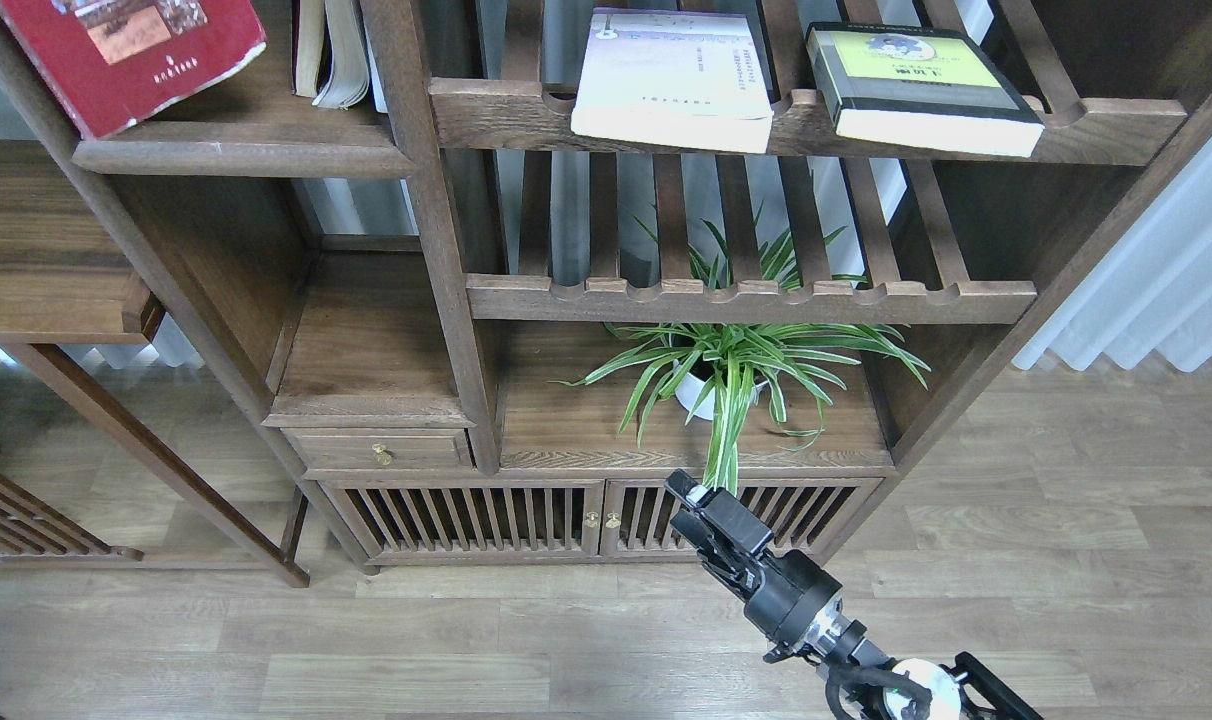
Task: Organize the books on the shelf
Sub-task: 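Push the red book upright among the shelved books with the left gripper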
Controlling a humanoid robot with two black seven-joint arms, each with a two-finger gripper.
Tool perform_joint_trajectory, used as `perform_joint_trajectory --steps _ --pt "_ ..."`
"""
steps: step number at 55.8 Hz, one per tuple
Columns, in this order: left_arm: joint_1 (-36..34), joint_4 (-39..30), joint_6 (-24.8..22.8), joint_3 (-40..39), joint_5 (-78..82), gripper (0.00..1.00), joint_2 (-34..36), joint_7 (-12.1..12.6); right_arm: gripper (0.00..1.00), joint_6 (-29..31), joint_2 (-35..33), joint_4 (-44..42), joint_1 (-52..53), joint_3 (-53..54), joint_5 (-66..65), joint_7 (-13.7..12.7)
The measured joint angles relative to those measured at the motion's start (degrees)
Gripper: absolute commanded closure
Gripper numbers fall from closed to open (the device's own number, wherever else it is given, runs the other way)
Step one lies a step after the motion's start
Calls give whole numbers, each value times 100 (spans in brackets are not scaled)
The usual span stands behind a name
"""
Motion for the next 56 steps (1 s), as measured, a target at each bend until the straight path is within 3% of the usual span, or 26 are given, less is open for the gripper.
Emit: perform_joint_trajectory --steps 17,49,56 --pt "-1101 940 0 208 1054 93 -903 -4 0 0 44 0 -27 -46 0 0" --pt "-1536 1321 0 281 2013 93 -1357 -3 0 0 45 6 -45 -41 9 0" --pt "-1599 1424 1 318 2282 93 -1391 -113 0 0 48 13 -48 -41 9 0"
